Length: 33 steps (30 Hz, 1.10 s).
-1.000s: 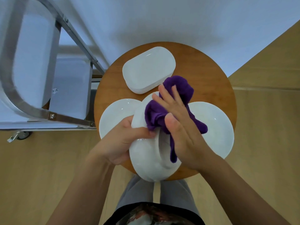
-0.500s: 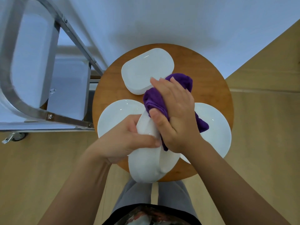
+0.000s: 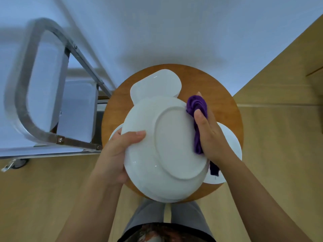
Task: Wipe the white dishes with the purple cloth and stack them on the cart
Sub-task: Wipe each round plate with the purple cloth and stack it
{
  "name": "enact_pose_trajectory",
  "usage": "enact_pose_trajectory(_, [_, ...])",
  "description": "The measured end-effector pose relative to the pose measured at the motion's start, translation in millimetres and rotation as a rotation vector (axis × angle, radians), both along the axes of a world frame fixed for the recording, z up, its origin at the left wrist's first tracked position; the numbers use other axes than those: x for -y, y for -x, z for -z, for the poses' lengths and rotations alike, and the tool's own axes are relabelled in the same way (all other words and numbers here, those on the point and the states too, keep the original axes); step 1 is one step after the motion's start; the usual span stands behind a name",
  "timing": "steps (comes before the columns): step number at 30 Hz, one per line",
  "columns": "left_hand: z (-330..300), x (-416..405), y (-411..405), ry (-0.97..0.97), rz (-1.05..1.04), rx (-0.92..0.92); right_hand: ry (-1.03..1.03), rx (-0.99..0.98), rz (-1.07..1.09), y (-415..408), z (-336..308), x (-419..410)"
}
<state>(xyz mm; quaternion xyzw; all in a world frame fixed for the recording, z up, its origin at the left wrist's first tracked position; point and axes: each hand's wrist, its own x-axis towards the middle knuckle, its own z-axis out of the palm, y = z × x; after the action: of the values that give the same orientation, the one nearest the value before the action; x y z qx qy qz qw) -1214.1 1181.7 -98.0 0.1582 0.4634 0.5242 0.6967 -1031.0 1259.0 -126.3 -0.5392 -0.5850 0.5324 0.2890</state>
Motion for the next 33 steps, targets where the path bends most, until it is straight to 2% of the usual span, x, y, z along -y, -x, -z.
enact_pose_trajectory(5, [-9,-3,-7,0.068,-0.065,0.074,0.067,0.03,0.263,8,-5,23])
enact_pose_trajectory(12, [-22,0,-10,0.093,-0.133,0.069,0.116,0.137,0.218,-1,-16,46])
enact_pose_trajectory(18, [-30,-9,-18,0.072,-0.268,0.077,0.037,0.024,0.276,29,-19,87])
enact_pose_trajectory(22, [-24,-13,-27,0.044,-0.325,0.008,0.03,-0.041,0.365,53,-23,97])
enact_pose_trajectory(25, [-19,-14,-34,0.082,-0.323,-0.058,-0.013,0.001,0.345,65,-27,103])
enact_pose_trajectory(27, [-16,-11,-33,0.11,-0.261,-0.153,-0.098,0.023,0.29,71,-30,113])
enact_pose_trajectory(29, [-17,-9,-25,0.136,-0.238,-0.17,-0.166,0.045,0.225,67,-37,116])
enact_pose_trajectory(31, [-18,-6,-10,0.112,-0.201,-0.059,-0.161,-0.047,0.362,50,-45,99])
enact_pose_trajectory(33, [-19,-1,-1,0.076,-0.166,0.028,-0.109,-0.269,0.551,30,-50,68])
